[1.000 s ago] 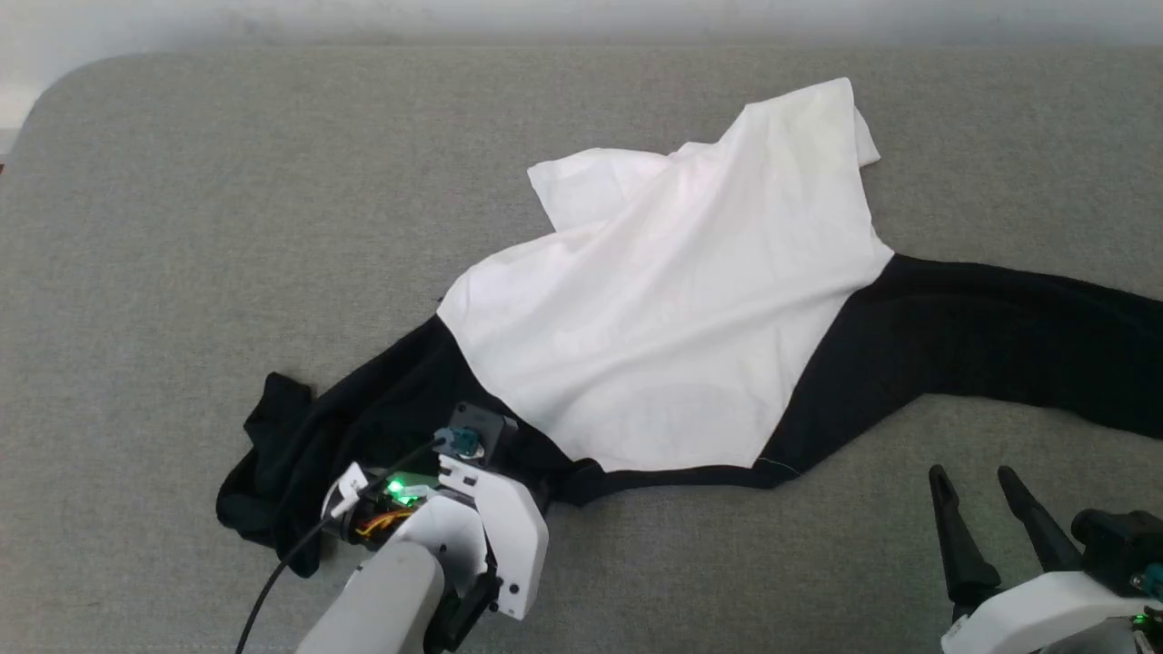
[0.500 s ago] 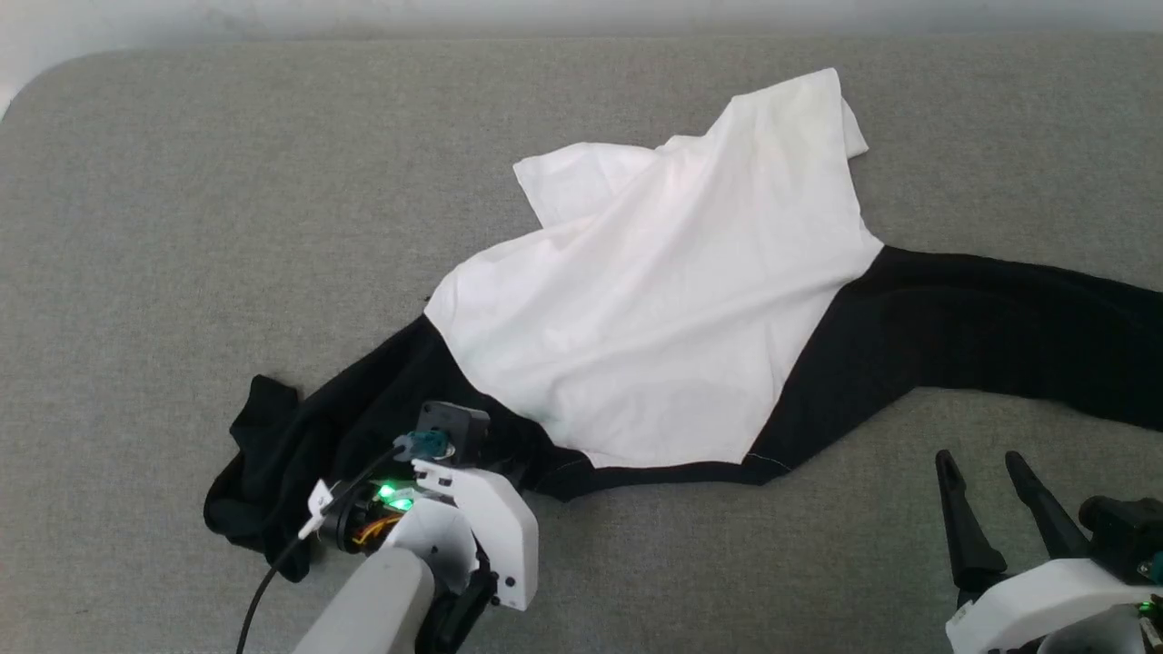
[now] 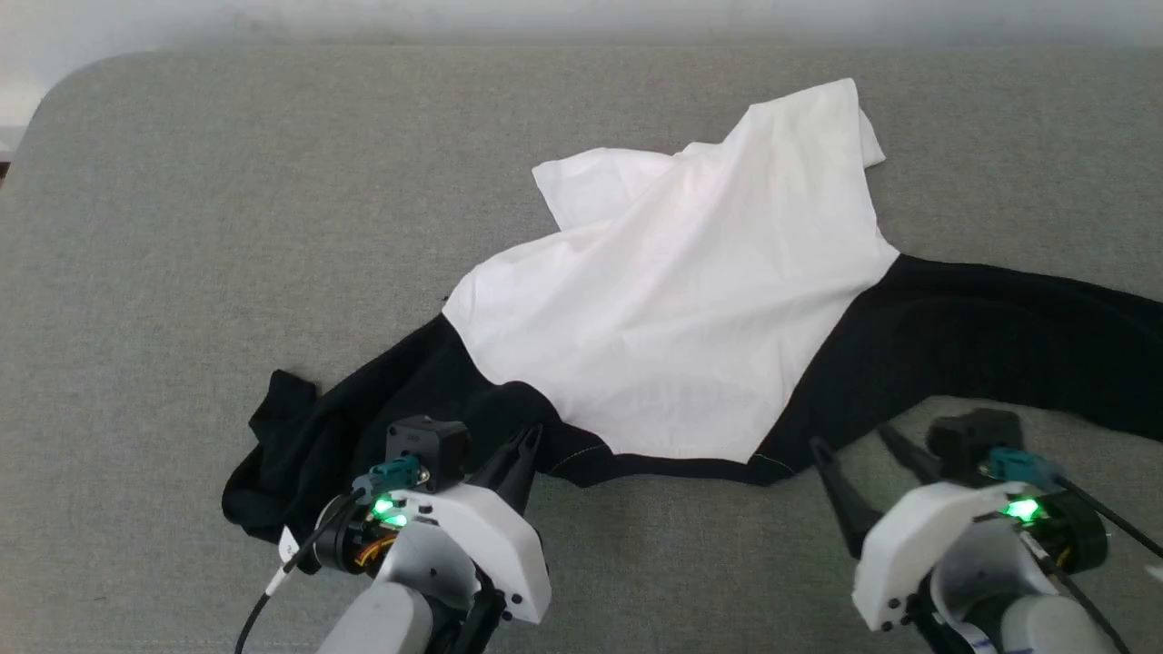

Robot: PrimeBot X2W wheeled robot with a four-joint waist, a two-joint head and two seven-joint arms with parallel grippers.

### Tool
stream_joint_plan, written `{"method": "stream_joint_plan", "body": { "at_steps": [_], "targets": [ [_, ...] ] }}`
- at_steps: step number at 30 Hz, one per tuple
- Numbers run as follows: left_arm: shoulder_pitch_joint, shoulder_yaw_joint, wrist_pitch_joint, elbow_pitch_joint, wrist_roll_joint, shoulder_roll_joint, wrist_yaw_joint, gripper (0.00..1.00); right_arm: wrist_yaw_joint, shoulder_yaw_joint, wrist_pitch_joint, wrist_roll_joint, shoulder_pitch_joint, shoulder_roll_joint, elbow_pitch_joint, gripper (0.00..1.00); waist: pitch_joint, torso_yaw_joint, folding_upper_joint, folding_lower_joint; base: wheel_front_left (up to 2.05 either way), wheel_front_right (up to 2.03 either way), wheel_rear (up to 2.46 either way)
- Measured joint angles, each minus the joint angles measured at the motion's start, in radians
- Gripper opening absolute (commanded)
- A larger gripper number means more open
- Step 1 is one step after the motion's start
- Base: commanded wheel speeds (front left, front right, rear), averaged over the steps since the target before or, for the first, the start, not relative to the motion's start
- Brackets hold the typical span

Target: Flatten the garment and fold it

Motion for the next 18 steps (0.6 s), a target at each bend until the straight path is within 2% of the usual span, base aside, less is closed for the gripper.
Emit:
{"method": "stream_joint_plan", "body": {
  "at_steps": [2, 7, 13, 18],
  "targets": [
    [0.002, -0.005, 0.001, -0.007, -0.001, -0.003, 0.000, 0.00, 0.000, 0.025, 0.091, 0.006, -0.015, -0.001, 0.018, 1.00, 0.004, 0.003, 0.0001, 0.0000, 0.00, 0.00, 0.00],
    [-0.001, -0.015, 0.001, -0.013, -0.002, -0.011, 0.000, 0.00, 0.000, 0.081, 0.280, 0.006, -0.078, -0.102, 0.034, 1.00, 0.022, 0.018, 0.0000, 0.0000, 0.00, 0.00, 0.00],
    [-0.013, -0.026, 0.001, -0.005, -0.005, -0.017, -0.003, 0.00, 0.000, 0.114, 0.374, 0.019, -0.141, -0.164, 0.036, 1.00, 0.041, 0.042, 0.0000, -0.0001, 0.00, 0.00, 0.00],
    [-0.024, -0.034, 0.000, 0.006, -0.010, -0.024, -0.011, 0.00, 0.000, 0.147, 0.436, 0.038, -0.161, -0.189, 0.061, 1.00, 0.048, 0.062, 0.0001, -0.0001, 0.00, 0.00, 0.00]
  ]
}}
